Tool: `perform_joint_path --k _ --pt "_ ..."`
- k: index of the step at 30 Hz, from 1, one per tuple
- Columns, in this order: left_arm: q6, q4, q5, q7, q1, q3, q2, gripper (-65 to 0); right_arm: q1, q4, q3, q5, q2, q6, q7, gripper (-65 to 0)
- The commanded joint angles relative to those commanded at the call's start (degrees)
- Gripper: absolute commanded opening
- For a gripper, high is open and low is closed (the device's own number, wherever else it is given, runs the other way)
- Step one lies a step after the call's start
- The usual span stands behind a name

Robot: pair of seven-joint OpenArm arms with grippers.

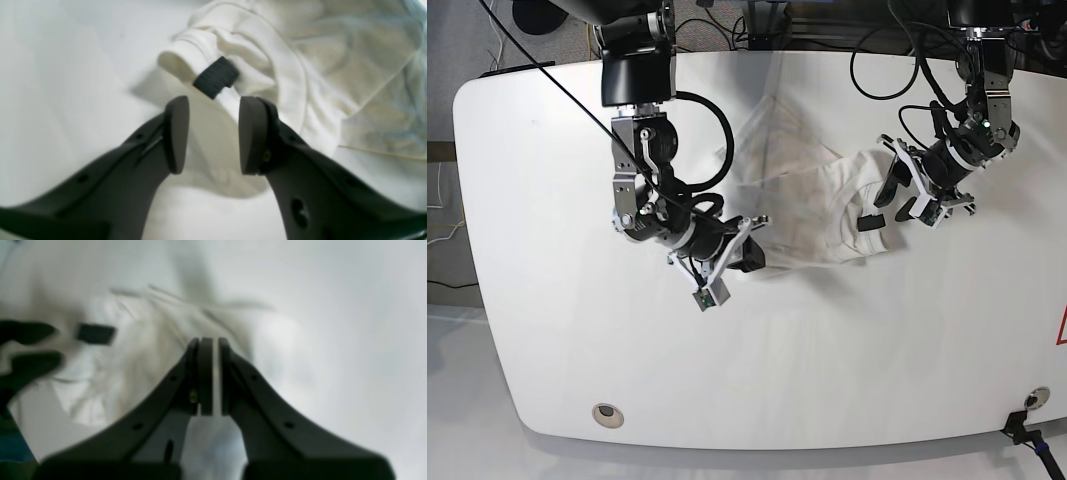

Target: Fold the T-shirt properly

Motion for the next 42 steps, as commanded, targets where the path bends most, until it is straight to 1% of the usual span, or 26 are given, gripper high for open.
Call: perform_joint_path --k 6,10,13,17,20,24,26,30,33,36,39,42 --pt "0.0 -2.1 0.1 0.0 -0.3 0.3 0.5 -42.2 1.5 -6.1 0.0 -0.1 0.0 0.09 4.1 -62.5" --pt "0.0 -7.2 0.3 -0.4 -1.0 0.4 1.4 -42.2 3.3 -10.4 0.0 -0.2 0.2 0.09 4.7 -62.5" --pt "0.0 -12.1 0.3 -0.4 -3.5 1.2 1.4 -42.2 3.4 -10.7 0.0 -1.8 1.1 0.09 7.1 -62.5" --pt "0.0 -16.4 0.3 -0.4 -7.6 1.2 1.4 -42.2 2.6 -10.5 0.0 -5.1 1.3 0.09 7.4 -62.5" --pt "0.0 -20.2 0.3 -0.4 -11.6 2.5 1.4 -42.2 2.1 -10.5 0.2 -5.3 1.4 -0.09 7.3 -62.5" --pt "0.0 -23.2 0.3 -0.4 -16.4 6.4 1.4 -42.2 0.2 -10.4 0.4 -5.3 1.4 -0.26 7.3 -62.5" --pt "0.0 -22.2 0.1 -0.4 -16.6 6.9 1.4 -42.2 -0.7 -10.4 0.4 -5.2 1.4 -0.26 7.3 -62.5" --pt "0.0 -14.9 0.3 -0.1 -16.4 6.6 1.0 -42.2 -1.0 -10.4 0.4 -5.1 1.3 -0.35 7.4 -62.5" --pt "0.0 -11.6 0.4 0.0 -15.2 4.7 -1.8 -42.2 -0.9 -10.4 0.4 -5.1 1.3 -0.35 7.5 -62.5" --pt "0.0 -8.7 0.4 0.1 -13.3 3.8 -1.9 -42.2 -0.8 -10.4 0.4 -5.1 1.2 -0.35 7.5 -62.5" --pt "0.0 -5.0 0.1 2.3 -9.7 3.8 -1.9 -42.2 -0.8 -10.4 0.4 -5.3 1.2 -0.35 7.6 -62.5" --pt "0.0 -1.3 -0.1 2.8 -5.7 4.0 -1.2 -42.2 -0.8 -10.4 0.4 -5.3 1.1 -0.35 7.6 -62.5"
